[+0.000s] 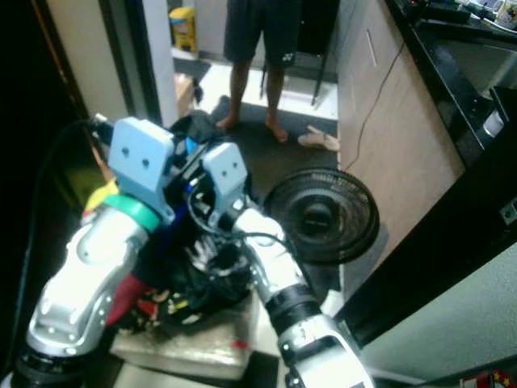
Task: Clothes washing
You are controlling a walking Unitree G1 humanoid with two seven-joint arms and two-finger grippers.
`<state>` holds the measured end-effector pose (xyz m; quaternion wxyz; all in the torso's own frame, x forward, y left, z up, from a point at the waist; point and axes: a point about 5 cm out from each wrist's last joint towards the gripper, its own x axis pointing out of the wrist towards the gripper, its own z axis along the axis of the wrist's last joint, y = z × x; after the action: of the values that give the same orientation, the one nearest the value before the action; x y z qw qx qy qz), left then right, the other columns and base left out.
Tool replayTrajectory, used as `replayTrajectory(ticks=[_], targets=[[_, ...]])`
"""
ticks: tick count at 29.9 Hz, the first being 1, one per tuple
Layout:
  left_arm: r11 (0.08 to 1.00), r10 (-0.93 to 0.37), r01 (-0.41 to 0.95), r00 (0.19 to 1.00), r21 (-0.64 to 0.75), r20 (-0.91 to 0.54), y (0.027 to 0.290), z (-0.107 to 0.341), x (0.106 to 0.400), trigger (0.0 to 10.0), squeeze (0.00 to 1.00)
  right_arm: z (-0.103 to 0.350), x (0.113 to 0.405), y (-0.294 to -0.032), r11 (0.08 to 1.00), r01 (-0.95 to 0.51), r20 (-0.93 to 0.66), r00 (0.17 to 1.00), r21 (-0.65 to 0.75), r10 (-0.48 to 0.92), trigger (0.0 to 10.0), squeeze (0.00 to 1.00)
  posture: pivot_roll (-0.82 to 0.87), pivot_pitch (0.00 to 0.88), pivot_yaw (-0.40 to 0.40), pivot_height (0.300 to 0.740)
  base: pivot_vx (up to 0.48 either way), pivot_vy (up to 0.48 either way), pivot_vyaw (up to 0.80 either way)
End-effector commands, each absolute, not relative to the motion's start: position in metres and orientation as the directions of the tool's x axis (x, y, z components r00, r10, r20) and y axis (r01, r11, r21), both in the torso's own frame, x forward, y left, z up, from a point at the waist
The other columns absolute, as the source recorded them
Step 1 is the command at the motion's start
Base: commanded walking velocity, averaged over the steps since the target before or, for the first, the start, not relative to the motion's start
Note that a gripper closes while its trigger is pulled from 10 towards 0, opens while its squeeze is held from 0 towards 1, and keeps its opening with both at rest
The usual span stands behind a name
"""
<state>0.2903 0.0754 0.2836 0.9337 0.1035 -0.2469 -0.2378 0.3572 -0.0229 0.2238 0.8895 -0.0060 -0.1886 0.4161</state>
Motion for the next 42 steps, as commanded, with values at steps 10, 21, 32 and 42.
replayTrajectory(ticks=[10, 21, 32, 42], targets=[[0.854, -0.517, 0.411, 0.742, 0.318, 0.427, 0.071, 0.286, 0.288, 10.0, 0.00, 0.233, 0.351, -0.027, 0.634, -0.757, 0.402, 0.537, -0.158, 0.741, 0.0, 0.00, 0.11, 0.098, -0.017, 0.740, 0.000, 0.000, 0.00], [0.847, -0.529, 0.418, 0.727, 0.329, 0.439, 0.079, 0.292, 0.279, 10.0, 0.00, 0.254, 0.332, -0.034, 0.609, -0.762, 0.477, 0.461, -0.220, 0.749, 0.0, 0.00, 0.11, 0.101, -0.015, 0.740, 0.000, 0.000, 0.00], [0.839, -0.542, 0.434, 0.718, 0.328, 0.437, 0.083, 0.294, 0.272, 10.0, 0.00, 0.258, 0.324, -0.059, 0.668, -0.714, 0.499, 0.510, -0.209, 0.701, 10.0, 0.00, 0.11, 0.103, -0.009, 0.740, 0.000, 0.000, 0.00], [0.832, -0.554, 0.451, 0.709, 0.322, 0.437, 0.083, 0.297, 0.271, 10.0, 1.00, 0.274, 0.321, -0.075, 0.702, -0.676, 0.525, 0.524, -0.223, 0.671, 10.0, 0.00, 0.11, 0.100, -0.007, 0.740, 0.000, 0.000, 0.00]])
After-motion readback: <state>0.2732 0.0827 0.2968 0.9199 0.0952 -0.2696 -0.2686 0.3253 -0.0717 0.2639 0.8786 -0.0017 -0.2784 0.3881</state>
